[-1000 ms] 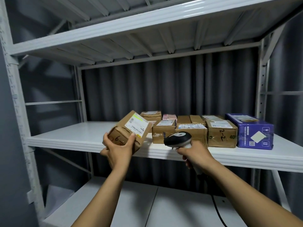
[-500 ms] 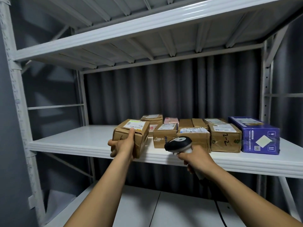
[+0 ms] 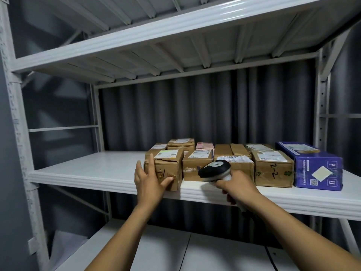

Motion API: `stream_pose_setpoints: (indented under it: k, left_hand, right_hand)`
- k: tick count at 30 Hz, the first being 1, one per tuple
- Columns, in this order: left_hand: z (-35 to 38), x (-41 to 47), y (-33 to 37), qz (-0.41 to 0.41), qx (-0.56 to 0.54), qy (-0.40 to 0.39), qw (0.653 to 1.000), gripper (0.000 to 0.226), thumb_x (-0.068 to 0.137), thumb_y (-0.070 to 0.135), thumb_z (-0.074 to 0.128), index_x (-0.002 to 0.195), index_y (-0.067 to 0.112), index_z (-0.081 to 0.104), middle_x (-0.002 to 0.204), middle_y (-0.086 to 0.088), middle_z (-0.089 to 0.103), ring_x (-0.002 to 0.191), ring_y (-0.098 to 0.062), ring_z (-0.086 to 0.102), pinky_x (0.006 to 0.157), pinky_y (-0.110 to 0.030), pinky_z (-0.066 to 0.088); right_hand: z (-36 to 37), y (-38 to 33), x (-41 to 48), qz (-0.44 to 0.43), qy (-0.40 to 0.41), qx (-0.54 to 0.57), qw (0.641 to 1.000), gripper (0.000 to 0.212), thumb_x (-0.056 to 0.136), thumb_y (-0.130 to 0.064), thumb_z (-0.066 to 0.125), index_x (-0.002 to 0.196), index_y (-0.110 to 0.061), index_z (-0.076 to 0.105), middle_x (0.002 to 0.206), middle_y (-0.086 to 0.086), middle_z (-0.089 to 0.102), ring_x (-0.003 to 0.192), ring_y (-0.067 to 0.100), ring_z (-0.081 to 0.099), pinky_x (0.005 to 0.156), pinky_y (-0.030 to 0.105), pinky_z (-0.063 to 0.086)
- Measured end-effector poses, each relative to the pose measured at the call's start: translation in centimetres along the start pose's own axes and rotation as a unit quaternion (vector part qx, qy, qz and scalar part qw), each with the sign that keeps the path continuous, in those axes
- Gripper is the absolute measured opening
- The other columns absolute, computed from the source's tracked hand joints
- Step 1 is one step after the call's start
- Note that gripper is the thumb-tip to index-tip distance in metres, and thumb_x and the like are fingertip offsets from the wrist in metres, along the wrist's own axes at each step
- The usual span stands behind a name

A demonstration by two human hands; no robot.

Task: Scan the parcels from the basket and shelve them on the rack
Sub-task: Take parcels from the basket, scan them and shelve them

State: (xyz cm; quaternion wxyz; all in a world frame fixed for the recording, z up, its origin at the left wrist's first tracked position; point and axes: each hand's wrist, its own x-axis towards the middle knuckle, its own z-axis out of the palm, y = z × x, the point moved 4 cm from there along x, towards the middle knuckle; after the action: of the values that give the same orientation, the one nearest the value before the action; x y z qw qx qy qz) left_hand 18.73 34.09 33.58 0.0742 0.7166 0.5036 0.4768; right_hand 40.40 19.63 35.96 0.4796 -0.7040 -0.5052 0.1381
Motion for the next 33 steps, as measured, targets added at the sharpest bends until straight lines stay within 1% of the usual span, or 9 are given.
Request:
stream_pose_setpoints:
  k: [3, 5, 8, 10, 17, 21, 26, 29, 33]
  left_hand:
    - [1.3, 0.2, 0.7, 0.025, 0.040, -0.025, 0.999, 0.112, 0.069, 0.063, 0.073, 0.152, 0.035, 0.004, 0.157, -0.019, -0.020, 0.146, -0.040, -0.005, 0.118, -0.048, 0.015]
    - [1.9, 0.8, 1.2, 0.024, 0.052, -0.025, 0.998, 0.113, 0.067, 0.063, 0.074, 0.152, 0.031, 0.007, 0.154, -0.022, -0.024, 0.145, -0.042, -0.008, 0.119, -0.048, 0.012]
    - [2.8, 2.1, 1.5, 0.000, 0.068, -0.029, 0.997, 0.109, 0.068, 0.058, 0.074, 0.151, 0.021, 0.013, 0.153, -0.028, -0.021, 0.145, -0.043, -0.010, 0.119, -0.047, 0.009]
    - [3.3, 3.0, 1.5, -0.004, 0.075, -0.040, 0.996, 0.108, 0.068, 0.055, 0.074, 0.150, 0.019, 0.013, 0.153, -0.029, -0.020, 0.144, -0.043, -0.011, 0.119, -0.048, 0.008]
    - [5.0, 4.8, 1.2, -0.011, 0.071, -0.068, 0.995, 0.107, 0.071, 0.055, 0.076, 0.151, 0.021, 0.012, 0.152, -0.027, -0.026, 0.145, -0.042, -0.015, 0.119, -0.047, 0.007]
    - [5.3, 5.3, 1.5, -0.007, 0.088, -0.087, 0.992, 0.107, 0.072, 0.058, 0.074, 0.151, 0.022, 0.012, 0.152, -0.029, -0.027, 0.144, -0.043, -0.015, 0.118, -0.048, 0.008]
    - [4.8, 5.3, 1.6, -0.004, 0.133, -0.120, 0.984, 0.110, 0.076, 0.057, 0.071, 0.153, 0.025, -0.001, 0.151, -0.029, -0.028, 0.144, -0.043, -0.015, 0.117, -0.054, 0.009]
    - [4.1, 4.2, 2.1, 0.017, 0.163, -0.125, 0.979, 0.108, 0.080, 0.054, 0.069, 0.153, 0.026, -0.005, 0.153, -0.027, -0.025, 0.145, -0.042, -0.014, 0.117, -0.055, 0.009]
    - [2.8, 1.5, 3.1, 0.064, 0.200, -0.117, 0.971, 0.096, 0.082, 0.054, 0.063, 0.153, 0.024, 0.005, 0.156, -0.027, -0.007, 0.145, -0.041, -0.003, 0.115, -0.053, 0.018]
  right_hand:
    - [0.0, 0.2, 0.6, 0.004, 0.012, 0.003, 1.000, 0.014, 0.080, -0.015, 0.069, 0.072, -0.007, 0.061, 0.062, 0.007, 0.061, 0.040, 0.020, 0.051, 0.039, 0.023, 0.039]
    - [0.1, 0.3, 1.0, 0.005, 0.014, -0.006, 1.000, 0.015, 0.080, -0.015, 0.069, 0.071, -0.007, 0.061, 0.062, 0.008, 0.062, 0.039, 0.020, 0.051, 0.038, 0.022, 0.039]
    - [0.2, 0.4, 1.4, 0.004, 0.010, -0.033, 0.999, 0.017, 0.081, -0.018, 0.069, 0.071, -0.007, 0.060, 0.063, 0.008, 0.063, 0.038, 0.019, 0.052, 0.037, 0.019, 0.038]
    - [0.3, 0.6, 1.8, 0.003, 0.008, -0.048, 0.999, 0.018, 0.081, -0.019, 0.069, 0.072, -0.007, 0.061, 0.064, 0.009, 0.064, 0.038, 0.019, 0.053, 0.038, 0.020, 0.039]
    - [0.5, 0.6, 2.9, -0.004, 0.000, -0.098, 0.995, 0.018, 0.082, -0.024, 0.068, 0.076, -0.009, 0.062, 0.071, 0.010, 0.068, 0.044, 0.020, 0.059, 0.043, 0.026, 0.047]
    - [0.5, 0.3, 3.1, -0.001, 0.002, -0.112, 0.994, 0.020, 0.082, -0.024, 0.068, 0.070, -0.011, 0.058, 0.070, 0.008, 0.066, 0.043, 0.020, 0.059, 0.043, 0.026, 0.047]
    - [-0.2, 0.1, 2.3, 0.003, 0.006, -0.093, 0.996, 0.021, 0.080, -0.024, 0.070, 0.070, -0.008, 0.060, 0.068, 0.014, 0.067, 0.045, 0.025, 0.059, 0.046, 0.031, 0.048]
    - [-1.0, -0.3, 1.3, 0.002, 0.007, -0.087, 0.996, 0.022, 0.078, -0.025, 0.072, 0.075, -0.004, 0.065, 0.069, 0.017, 0.070, 0.044, 0.024, 0.060, 0.042, 0.028, 0.046]
    - [-2.2, -0.7, -1.3, -0.003, 0.008, -0.090, 0.996, 0.021, 0.080, -0.025, 0.071, 0.079, -0.004, 0.066, 0.071, 0.014, 0.070, 0.037, 0.015, 0.056, 0.037, 0.020, 0.040]
